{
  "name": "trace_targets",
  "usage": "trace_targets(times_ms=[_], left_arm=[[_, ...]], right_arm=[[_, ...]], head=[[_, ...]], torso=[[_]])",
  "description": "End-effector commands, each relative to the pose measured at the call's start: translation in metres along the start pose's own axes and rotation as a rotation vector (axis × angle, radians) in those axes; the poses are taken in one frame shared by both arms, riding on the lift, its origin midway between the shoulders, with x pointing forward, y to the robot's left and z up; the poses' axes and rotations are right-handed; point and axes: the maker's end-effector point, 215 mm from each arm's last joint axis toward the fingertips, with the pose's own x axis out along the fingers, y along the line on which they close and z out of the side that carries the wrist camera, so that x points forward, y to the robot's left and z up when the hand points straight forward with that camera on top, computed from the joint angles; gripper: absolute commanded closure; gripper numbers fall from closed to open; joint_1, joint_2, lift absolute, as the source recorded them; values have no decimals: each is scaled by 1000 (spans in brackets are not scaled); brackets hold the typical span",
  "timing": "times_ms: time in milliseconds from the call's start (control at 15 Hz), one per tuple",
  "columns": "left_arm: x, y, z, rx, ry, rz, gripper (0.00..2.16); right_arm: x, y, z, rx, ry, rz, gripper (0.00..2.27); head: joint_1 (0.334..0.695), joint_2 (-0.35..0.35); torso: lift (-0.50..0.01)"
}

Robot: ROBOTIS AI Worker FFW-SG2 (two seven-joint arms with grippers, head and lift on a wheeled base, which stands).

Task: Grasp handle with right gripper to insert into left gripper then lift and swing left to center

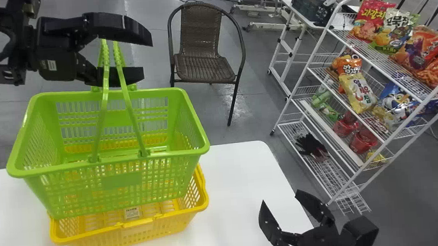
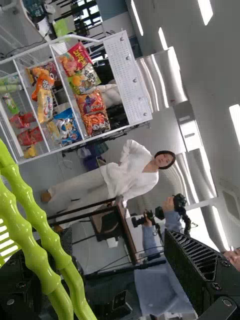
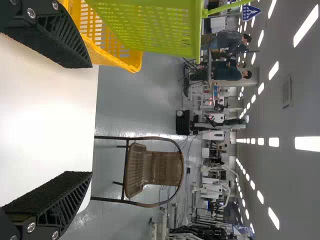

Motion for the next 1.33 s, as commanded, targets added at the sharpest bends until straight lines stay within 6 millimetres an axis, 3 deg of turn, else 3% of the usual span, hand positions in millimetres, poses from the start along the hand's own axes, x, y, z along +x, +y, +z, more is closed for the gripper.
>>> trace_targets(times_ms=[0, 400, 467, 733, 800, 933, 1267], left_arm=[[-5, -9, 7, 15, -7, -6, 137], [-11, -29, 22, 33, -21, -25, 265], [-12, -30, 23, 32, -24, -30, 373], [-15, -30, 23, 30, -26, -35, 1399], [-17, -33, 25, 33, -28, -40, 1409], [-18, -33, 27, 40, -26, -26, 2084], [-31, -31, 32, 46, -36, -4, 2088]], right_arm=[[-1, -1, -2, 0, 1, -2, 46], [-1, 0, -5, 9, 6, -1, 53], [-1, 0, -5, 8, 4, 0, 53], [-1, 0, -5, 9, 6, 1, 56], [-1, 1, -5, 9, 6, 3, 56], [-1, 1, -6, 9, 7, 2, 56], [-2, 1, -9, 10, 8, 1, 66]], head=[[695, -350], [695, -350], [695, -350], [695, -350], [695, -350], [695, -350], [695, -350]], torso=[[0], [0], [0], [0], [0], [0], [0]])
